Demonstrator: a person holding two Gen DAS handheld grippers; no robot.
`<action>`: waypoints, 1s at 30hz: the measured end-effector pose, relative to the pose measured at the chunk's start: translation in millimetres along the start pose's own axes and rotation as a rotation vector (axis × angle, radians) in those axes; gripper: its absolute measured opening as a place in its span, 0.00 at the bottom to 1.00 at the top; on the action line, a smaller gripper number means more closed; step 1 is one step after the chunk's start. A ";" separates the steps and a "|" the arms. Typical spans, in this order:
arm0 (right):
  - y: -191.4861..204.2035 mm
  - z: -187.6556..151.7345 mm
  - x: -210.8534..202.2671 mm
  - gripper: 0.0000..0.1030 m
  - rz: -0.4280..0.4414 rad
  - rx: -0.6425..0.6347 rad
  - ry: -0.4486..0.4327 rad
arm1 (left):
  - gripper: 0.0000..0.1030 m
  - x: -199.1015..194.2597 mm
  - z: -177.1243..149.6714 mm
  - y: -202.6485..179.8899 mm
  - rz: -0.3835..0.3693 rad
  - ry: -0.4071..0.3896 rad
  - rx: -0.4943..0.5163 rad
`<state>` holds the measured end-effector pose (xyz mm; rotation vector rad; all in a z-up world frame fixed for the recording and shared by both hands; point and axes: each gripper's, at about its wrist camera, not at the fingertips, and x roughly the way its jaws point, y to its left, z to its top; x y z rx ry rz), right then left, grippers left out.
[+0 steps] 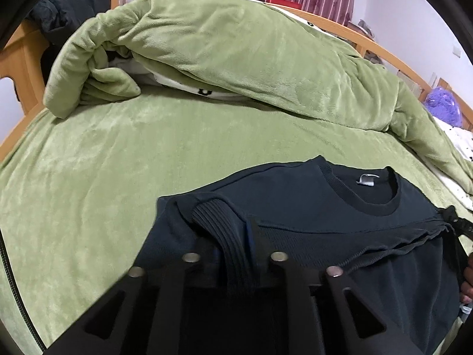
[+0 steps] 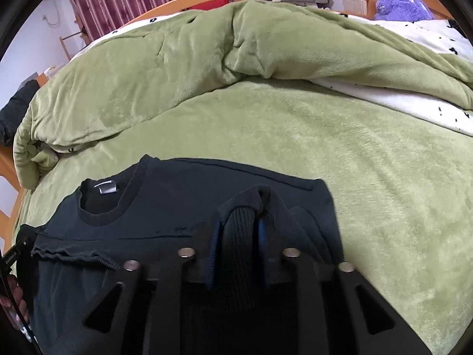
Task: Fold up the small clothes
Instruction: 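Fold the lifted hem toward the collar with both grippers and lower it, then open both grippers and withdraw them from the folded sweatshirt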
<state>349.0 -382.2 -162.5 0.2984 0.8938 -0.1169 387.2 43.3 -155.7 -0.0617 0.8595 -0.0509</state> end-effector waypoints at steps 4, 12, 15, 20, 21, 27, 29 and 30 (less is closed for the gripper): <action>0.1 -7.5 -18.2 0.38 -0.039 -0.045 -0.009 | 0.44 -10.9 -4.0 -1.9 0.036 0.005 0.009; 0.8 -49.5 -73.5 0.44 -0.066 -0.129 -0.013 | 0.64 -60.1 -26.0 -3.7 0.016 -0.013 0.015; -2.0 -68.0 -95.4 0.47 -0.065 -0.131 -0.014 | 0.64 -79.5 -38.3 -3.0 0.009 -0.012 0.004; -10.5 -93.9 -121.3 0.53 -0.040 -0.101 -0.006 | 0.68 -110.9 -62.9 -0.7 0.004 -0.032 -0.015; -12.8 -101.0 -127.0 0.53 -0.032 -0.092 -0.004 | 0.68 -116.5 -69.1 -0.6 0.006 -0.035 -0.014; -13.3 -131.6 -147.6 0.58 -0.039 -0.110 -0.017 | 0.69 -140.5 -105.6 6.1 0.004 -0.028 -0.030; -11.9 -142.6 -154.2 0.59 -0.034 -0.115 -0.020 | 0.69 -145.8 -115.3 9.0 0.007 -0.028 -0.042; -11.6 -144.6 -155.5 0.60 -0.035 -0.118 -0.019 | 0.69 -148.8 -120.6 10.5 0.006 -0.031 -0.051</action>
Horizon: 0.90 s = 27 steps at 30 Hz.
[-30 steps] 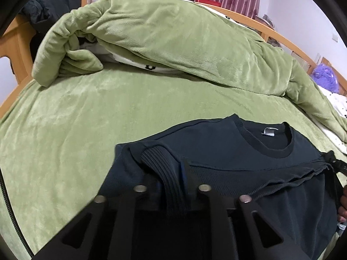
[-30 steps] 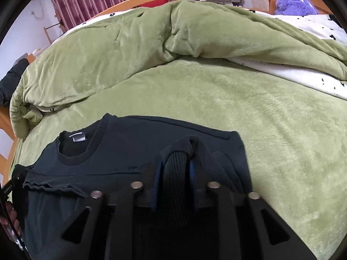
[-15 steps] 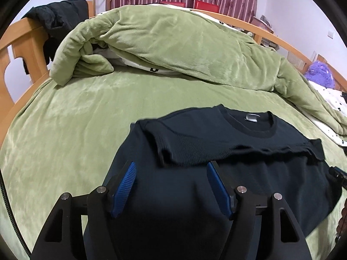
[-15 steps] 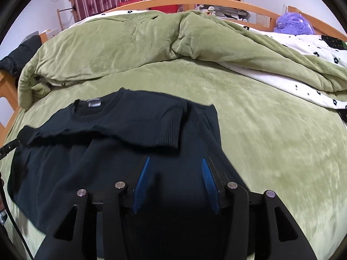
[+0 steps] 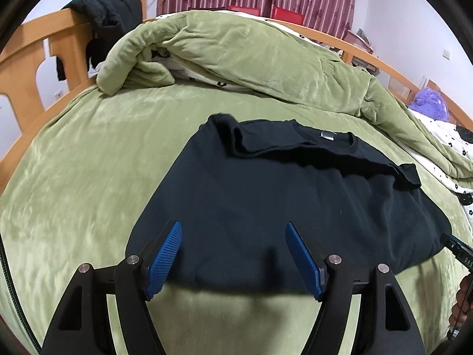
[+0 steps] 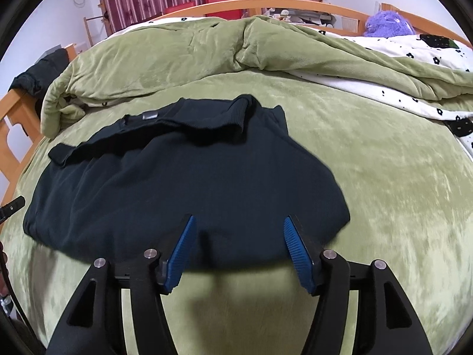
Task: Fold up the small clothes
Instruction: 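Open both grippers and withdraw them from the folded sweatshirt, then push the folded sweatshirt edge with both open grippers to tidy it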
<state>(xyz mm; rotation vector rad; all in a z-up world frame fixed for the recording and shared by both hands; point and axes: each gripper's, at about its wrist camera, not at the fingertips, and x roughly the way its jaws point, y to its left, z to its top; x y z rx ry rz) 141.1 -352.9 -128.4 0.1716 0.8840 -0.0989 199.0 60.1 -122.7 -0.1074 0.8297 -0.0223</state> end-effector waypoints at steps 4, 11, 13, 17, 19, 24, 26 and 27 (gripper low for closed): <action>10.2 -10.0 -9.7 0.64 -0.002 -0.042 -0.004 | 0.69 -8.4 -16.8 4.4 0.012 -0.012 -0.018; 18.6 -27.0 -21.8 0.64 0.005 -0.054 0.002 | 0.69 -17.1 -35.1 8.8 0.017 -0.017 -0.034; 18.8 -29.4 -23.8 0.64 0.000 -0.060 0.000 | 0.69 -20.4 -38.3 10.4 0.015 -0.025 -0.042; 14.6 -32.9 -24.3 0.64 -0.002 -0.052 0.002 | 0.69 -22.8 -43.3 12.9 0.010 -0.027 -0.051; 10.8 -35.0 -22.3 0.64 -0.002 -0.040 0.008 | 0.69 -22.2 -45.7 16.4 0.001 -0.023 -0.062; 0.1 -37.0 -14.9 0.65 -0.004 -0.016 0.019 | 0.69 -11.9 -51.0 33.1 -0.049 0.002 -0.111; -4.7 -35.9 -11.4 0.66 -0.004 -0.001 0.021 | 0.69 -7.7 -52.2 39.9 -0.083 0.008 -0.136; -6.7 -34.8 -10.1 0.67 -0.005 0.007 0.021 | 0.69 -4.2 -52.6 44.2 -0.101 0.013 -0.150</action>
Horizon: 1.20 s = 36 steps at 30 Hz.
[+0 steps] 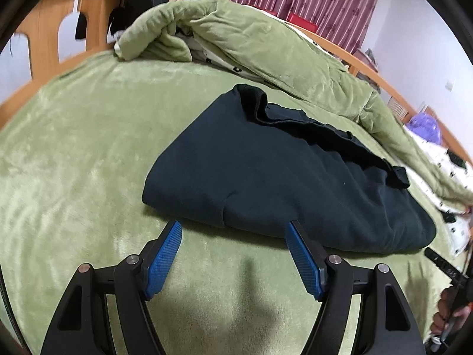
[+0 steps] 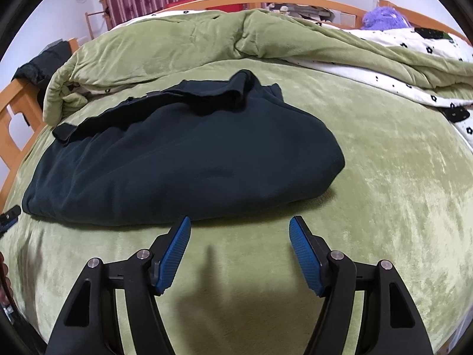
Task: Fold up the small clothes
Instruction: 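Push the folded sweatshirt edge with both open grippers to tidy it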
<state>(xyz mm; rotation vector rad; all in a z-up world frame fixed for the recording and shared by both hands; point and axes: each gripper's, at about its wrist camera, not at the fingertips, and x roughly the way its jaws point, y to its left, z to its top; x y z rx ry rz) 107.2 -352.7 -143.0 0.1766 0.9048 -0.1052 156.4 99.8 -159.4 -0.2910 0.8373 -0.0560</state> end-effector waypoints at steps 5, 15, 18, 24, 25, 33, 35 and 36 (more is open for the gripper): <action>-17.6 8.3 8.7 0.67 0.012 0.071 -0.012 | 0.69 16.3 1.0 14.9 -0.051 0.032 -0.061; -41.6 16.5 31.7 0.69 0.040 0.138 0.000 | 0.73 54.7 8.0 26.3 -0.154 0.094 -0.101; -47.0 23.6 34.5 0.69 0.061 0.163 -0.011 | 0.75 61.5 7.7 33.0 -0.176 0.117 -0.143; -52.6 37.6 52.0 0.79 0.111 0.252 0.031 | 0.75 62.5 5.3 31.0 -0.186 0.109 -0.165; -52.1 39.2 53.4 0.80 0.110 0.255 0.032 | 0.75 62.6 5.8 30.3 -0.190 0.108 -0.172; -45.3 58.9 73.8 0.79 0.037 0.259 0.034 | 0.76 80.3 17.4 28.7 -0.171 0.135 -0.236; -42.5 59.0 76.5 0.63 -0.005 0.235 0.030 | 0.73 82.4 17.2 24.0 -0.148 0.128 -0.216; -41.1 58.3 76.2 0.49 -0.045 0.212 0.024 | 0.70 81.5 16.6 19.6 -0.127 0.119 -0.190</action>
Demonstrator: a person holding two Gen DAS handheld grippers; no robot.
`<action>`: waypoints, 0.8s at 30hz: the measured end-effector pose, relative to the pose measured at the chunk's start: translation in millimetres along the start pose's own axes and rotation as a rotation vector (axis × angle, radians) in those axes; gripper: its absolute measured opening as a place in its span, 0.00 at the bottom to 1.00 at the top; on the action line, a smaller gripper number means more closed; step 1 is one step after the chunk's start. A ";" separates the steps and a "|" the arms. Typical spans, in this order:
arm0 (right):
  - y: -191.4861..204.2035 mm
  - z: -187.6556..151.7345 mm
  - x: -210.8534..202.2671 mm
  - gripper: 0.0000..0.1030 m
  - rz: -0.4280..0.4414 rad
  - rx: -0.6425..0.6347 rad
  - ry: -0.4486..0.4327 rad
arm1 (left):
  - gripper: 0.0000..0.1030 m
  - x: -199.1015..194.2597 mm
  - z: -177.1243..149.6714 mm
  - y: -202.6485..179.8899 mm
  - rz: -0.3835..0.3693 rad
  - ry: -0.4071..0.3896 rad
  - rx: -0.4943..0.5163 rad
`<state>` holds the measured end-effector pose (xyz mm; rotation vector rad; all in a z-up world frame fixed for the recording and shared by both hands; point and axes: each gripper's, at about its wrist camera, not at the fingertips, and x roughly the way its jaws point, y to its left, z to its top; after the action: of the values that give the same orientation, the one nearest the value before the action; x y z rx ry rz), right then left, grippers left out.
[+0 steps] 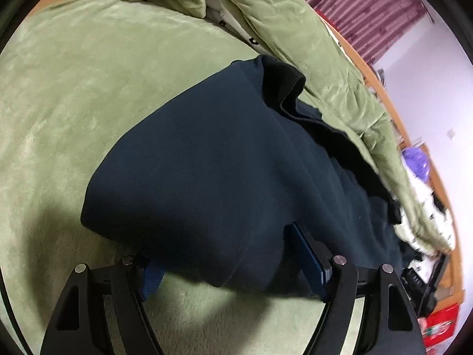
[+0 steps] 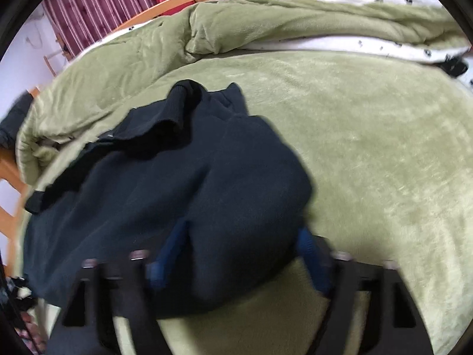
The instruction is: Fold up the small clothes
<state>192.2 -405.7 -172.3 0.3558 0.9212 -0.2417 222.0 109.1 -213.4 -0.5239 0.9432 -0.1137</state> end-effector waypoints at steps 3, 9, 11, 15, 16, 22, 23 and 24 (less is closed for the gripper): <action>6.0 -3.8 -5.4 0.26 -0.034 -0.071 -0.025 | 0.44 -3.7 -3.4 -9.6 0.051 -0.024 0.066; 6.9 -10.0 -18.9 0.13 -0.028 -0.107 -0.047 | 0.17 -17.7 -4.7 -19.6 0.104 -0.063 0.136; 3.9 -11.5 -25.8 0.12 -0.015 -0.099 -0.052 | 0.16 -23.4 -7.7 -24.5 0.121 -0.076 0.167; 0.7 -16.8 -39.8 0.12 0.003 -0.088 -0.053 | 0.16 -37.0 -15.0 -29.7 0.142 -0.086 0.210; -0.1 -18.6 -42.9 0.11 0.006 -0.086 -0.053 | 0.16 -40.4 -17.5 -30.1 0.147 -0.086 0.217; -9.6 -42.9 -72.8 0.11 0.015 -0.093 -0.046 | 0.15 -69.3 -46.7 -23.5 0.155 -0.072 0.245; -11.9 -48.8 -79.1 0.11 0.016 -0.096 -0.044 | 0.15 -73.1 -51.9 -22.8 0.156 -0.072 0.246; -14.0 -53.5 -84.1 0.11 0.015 -0.099 -0.041 | 0.15 -78.1 -59.2 -22.0 0.161 -0.070 0.249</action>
<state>99.1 -392.8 -136.5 0.2656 0.8862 -0.1882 131.6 92.3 -173.0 -0.2196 0.8846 -0.0665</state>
